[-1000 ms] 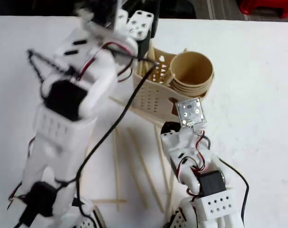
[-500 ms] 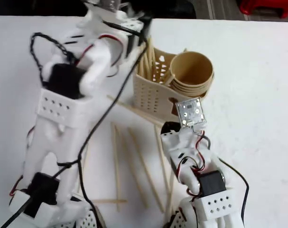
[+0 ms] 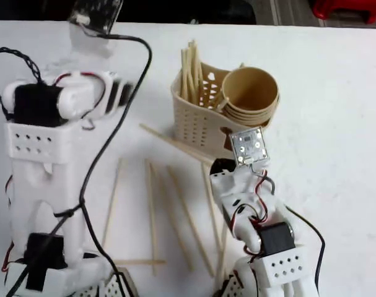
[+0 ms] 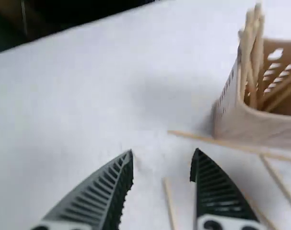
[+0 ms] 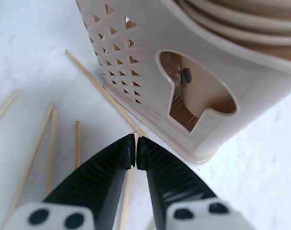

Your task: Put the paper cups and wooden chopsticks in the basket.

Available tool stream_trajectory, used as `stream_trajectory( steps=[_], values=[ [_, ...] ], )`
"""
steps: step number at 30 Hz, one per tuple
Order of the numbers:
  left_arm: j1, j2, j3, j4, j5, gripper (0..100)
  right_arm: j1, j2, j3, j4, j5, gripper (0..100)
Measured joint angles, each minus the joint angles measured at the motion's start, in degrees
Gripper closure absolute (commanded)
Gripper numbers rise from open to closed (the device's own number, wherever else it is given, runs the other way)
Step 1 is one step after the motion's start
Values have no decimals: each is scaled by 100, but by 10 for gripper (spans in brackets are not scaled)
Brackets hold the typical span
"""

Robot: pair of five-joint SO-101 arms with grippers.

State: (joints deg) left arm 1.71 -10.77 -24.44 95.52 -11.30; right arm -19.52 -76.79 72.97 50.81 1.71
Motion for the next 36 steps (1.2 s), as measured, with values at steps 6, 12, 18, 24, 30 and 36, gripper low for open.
stream_trajectory(
  steps=[6,12,18,24,30,36],
  values=[
    [-369,0,1538,273,-404,797,0,0,0,0,0,980],
    [-545,0,3974,-879,-756,797,0,0,0,0,0,980],
    [-554,0,5530,-2180,-765,849,0,0,0,0,0,980],
    [-554,0,6127,-3015,-765,850,0,0,0,0,0,980],
    [-554,273,6145,-3297,-712,849,0,0,0,0,0,980],
    [-554,1697,5363,-3253,-571,854,0,0,0,0,0,980]
  ],
)
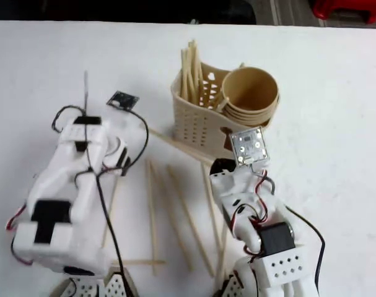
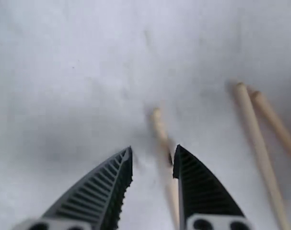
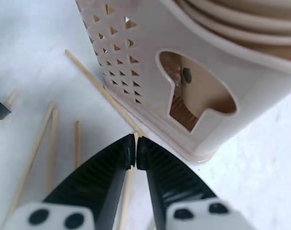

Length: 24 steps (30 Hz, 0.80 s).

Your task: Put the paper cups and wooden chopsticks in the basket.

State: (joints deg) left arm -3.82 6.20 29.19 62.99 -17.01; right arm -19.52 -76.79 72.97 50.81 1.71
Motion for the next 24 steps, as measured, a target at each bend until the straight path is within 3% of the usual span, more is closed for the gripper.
stream_trajectory(
  steps=[4,10,24],
  values=[
    [0,870,-809,387,26,865,0,0,0,0,0,980],
    [26,1749,-1987,1380,26,976,0,0,0,0,0,980],
    [-9,1960,-4703,3437,44,979,0,0,0,0,0,980]
  ],
)
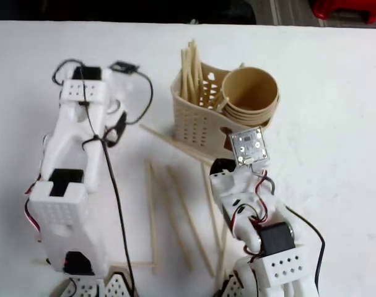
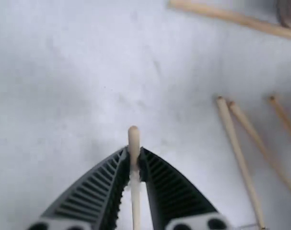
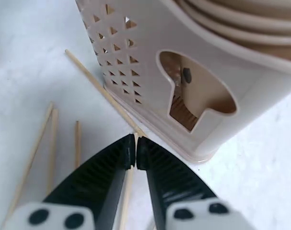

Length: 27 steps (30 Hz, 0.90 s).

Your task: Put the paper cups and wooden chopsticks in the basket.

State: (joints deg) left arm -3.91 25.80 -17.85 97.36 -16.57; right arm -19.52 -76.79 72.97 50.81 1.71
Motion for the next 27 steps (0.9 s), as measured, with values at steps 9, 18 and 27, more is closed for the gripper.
stream_trajectory(
  steps=[9,18,27],
  values=[
    [9,-193,-1538,457,44,979,0,0,0,0,0,980],
    [475,-1495,-2462,466,659,979,202,0,0,0,0,980],
    [1363,-1952,-4220,35,1240,979,202,0,0,0,0,980]
  ],
)
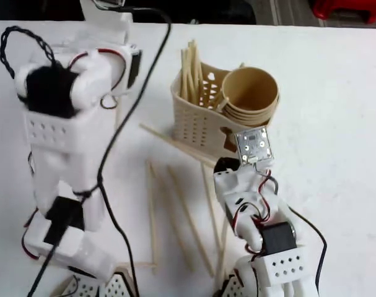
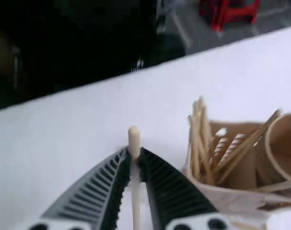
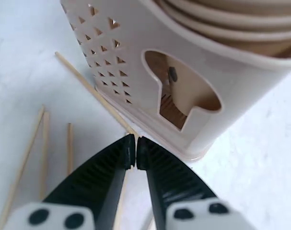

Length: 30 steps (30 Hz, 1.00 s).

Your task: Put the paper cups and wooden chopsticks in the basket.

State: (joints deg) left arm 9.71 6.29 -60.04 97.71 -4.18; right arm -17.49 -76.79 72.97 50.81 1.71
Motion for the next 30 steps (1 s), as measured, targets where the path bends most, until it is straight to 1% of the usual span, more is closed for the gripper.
stream_trajectory(
  steps=[4,8,12,15,23,25,28,30],
  values=[
    [598,-9,-703,-598,18,979,0,0,0,0,0,980],
    [1178,-18,-1081,-1152,18,979,0,0,0,0,0,980],
    [1477,-26,-1160,-1688,18,979,0,0,0,0,0,980],
    [1591,-26,-1160,-1925,18,979,0,0,0,0,0,980],
    [1591,105,-1160,-1943,18,975,0,0,0,0,290,980],
    [1591,246,-1160,-1811,18,938,0,0,0,0,308,980],
    [1591,325,-1160,-1582,18,835,0,0,0,0,308,980],
    [1582,343,-1160,-1486,18,827,0,0,0,0,308,980]
  ],
)
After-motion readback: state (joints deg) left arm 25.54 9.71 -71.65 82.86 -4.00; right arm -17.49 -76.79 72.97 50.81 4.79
